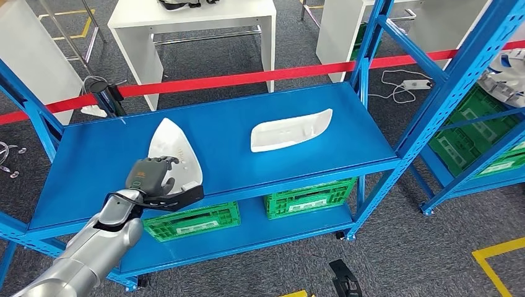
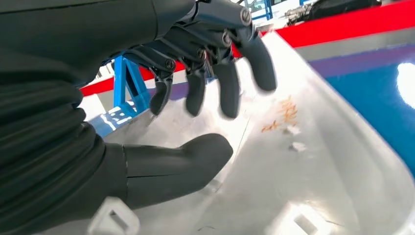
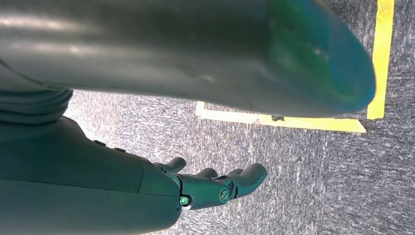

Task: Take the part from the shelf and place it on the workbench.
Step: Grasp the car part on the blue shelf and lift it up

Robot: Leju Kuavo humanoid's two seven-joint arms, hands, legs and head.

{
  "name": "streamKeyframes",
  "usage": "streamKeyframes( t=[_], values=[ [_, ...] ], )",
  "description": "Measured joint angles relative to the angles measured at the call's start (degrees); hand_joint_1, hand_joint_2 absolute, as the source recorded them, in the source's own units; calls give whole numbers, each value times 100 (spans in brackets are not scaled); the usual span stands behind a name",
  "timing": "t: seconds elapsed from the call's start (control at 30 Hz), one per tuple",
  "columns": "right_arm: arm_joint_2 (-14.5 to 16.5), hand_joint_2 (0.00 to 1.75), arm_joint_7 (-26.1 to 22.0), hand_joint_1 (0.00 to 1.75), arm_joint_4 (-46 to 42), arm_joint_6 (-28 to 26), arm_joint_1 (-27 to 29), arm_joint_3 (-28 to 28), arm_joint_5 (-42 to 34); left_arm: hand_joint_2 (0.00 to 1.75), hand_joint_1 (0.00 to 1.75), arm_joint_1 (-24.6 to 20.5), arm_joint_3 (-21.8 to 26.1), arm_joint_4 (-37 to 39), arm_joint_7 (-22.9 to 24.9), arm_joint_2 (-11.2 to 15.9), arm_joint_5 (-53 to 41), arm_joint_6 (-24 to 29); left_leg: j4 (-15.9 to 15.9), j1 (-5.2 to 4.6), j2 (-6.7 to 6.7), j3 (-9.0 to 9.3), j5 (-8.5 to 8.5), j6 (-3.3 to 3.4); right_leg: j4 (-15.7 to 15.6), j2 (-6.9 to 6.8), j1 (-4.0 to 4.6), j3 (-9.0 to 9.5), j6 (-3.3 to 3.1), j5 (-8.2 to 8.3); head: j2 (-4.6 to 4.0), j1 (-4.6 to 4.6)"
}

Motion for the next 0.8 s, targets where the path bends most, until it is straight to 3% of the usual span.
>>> streamKeyframes(
  t=[0.13, 0.23, 0.37, 0.5, 0.67, 0.8],
  values=[
    [0, 0, -1, 0, 0, -45, 4, -19, -1, 175, 0, 65, 123, -94, -267, -1, 481, 855, 0, 0, 0, 0, 0, 0, 0, 0, 0, 0, 0, 0, 0, 0],
    [2, 0, -4, 0, 0, -91, 12, -44, -1, 175, 0, 121, 455, -259, -812, -26, 1288, 1567, 0, 0, 0, 0, 0, 0, 0, 0, 0, 0, 0, 0, 0, 0],
    [4, 0, -2, 0, 0, -136, 28, -74, 1, 0, 0, 137, 1040, -534, -1558, -79, 2512, 1880, 0, 0, 0, 0, 0, 0, 0, 0, 0, 0, 0, 0, 0, 0],
    [5, 0, -2, 0, 0, -148, 35, -102, 1, 0, 0, 138, 1471, -757, -1921, -119, 3041, 1928, 0, 0, -1, 0, 0, 0, 0, -1, 0, 0, 0, 0, 0, 0],
    [7, 0, -3, 0, 0, -148, 36, -137, 1, 0, 0, 137, 1668, -879, -2065, -144, 3279, 1871, 0, 0, 0, 0, 0, 0, 0, 0, 0, 1, 0, 0, 0, 0],
    [7, 0, -4, 0, 0, -147, 36, -145, 1, 175, 0, 133, 1673, -873, -2098, -143, 3193, 1816, 0, 0, 0, 0, 0, 0, 0, 0, 0, 1, 0, 0, 0, 0]
  ],
)
